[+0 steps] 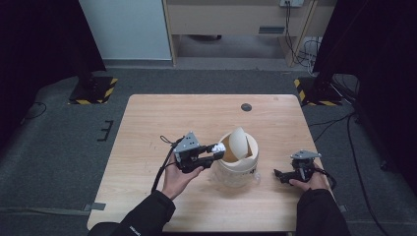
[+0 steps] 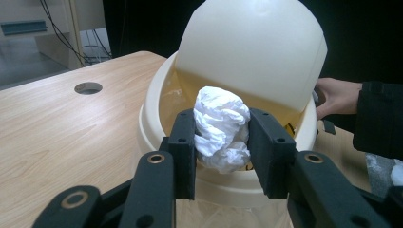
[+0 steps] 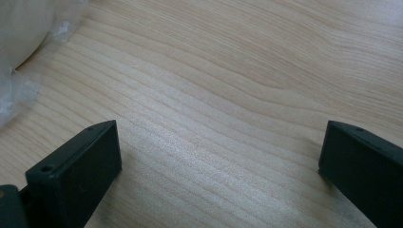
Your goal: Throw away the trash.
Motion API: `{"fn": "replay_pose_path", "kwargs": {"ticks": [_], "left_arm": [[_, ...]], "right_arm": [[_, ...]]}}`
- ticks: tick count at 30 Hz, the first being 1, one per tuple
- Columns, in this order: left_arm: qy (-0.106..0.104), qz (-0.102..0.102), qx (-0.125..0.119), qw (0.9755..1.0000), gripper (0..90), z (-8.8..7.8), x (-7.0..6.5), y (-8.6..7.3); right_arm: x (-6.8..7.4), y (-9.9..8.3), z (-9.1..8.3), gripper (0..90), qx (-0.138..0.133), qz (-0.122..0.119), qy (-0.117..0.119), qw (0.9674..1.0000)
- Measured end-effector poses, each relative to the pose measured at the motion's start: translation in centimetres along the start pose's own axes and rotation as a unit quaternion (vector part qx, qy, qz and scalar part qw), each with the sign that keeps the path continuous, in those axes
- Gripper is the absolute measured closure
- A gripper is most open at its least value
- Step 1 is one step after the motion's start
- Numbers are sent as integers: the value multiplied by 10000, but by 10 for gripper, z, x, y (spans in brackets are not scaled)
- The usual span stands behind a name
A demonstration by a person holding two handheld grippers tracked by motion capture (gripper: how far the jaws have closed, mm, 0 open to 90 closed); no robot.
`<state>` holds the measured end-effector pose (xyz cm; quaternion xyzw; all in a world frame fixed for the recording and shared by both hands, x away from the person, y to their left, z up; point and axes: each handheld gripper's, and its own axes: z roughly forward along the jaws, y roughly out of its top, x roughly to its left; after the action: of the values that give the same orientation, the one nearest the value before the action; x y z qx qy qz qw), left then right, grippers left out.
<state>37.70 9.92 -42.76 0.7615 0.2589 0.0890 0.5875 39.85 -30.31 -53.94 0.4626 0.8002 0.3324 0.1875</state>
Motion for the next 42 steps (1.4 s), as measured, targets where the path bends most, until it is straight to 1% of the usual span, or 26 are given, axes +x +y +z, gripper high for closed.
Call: {"fn": "replay_pose_path", "kwargs": {"ticks": [7,17,21,26,31,36,38,42], "left_arm": [[-44,-19,50,10000,634,7,0,-1],[-94,18,99,9999,616,15,-2,0],[-111,35,134,9998,574,17,-3,-1],[-111,56,93,9999,505,18,-3,-1],[-66,64,34,10000,468,10,-4,1],[31,48,-88,9999,440,-4,-2,3],[71,49,-78,9999,426,-9,0,2],[205,5,-43,9998,398,-21,4,-5]], "right_arm": [[0,0,0,5,0,-1,0,10000],[0,0,0,5,0,1,-1,10000],[0,0,0,5,1,0,0,10000],[0,0,0,5,1,1,0,10000],[0,0,0,5,1,-2,0,10000],[0,0,0,5,0,0,0,10000],[0,0,0,5,0,0,0,10000],[0,0,0,5,1,0,0,10000]]}}
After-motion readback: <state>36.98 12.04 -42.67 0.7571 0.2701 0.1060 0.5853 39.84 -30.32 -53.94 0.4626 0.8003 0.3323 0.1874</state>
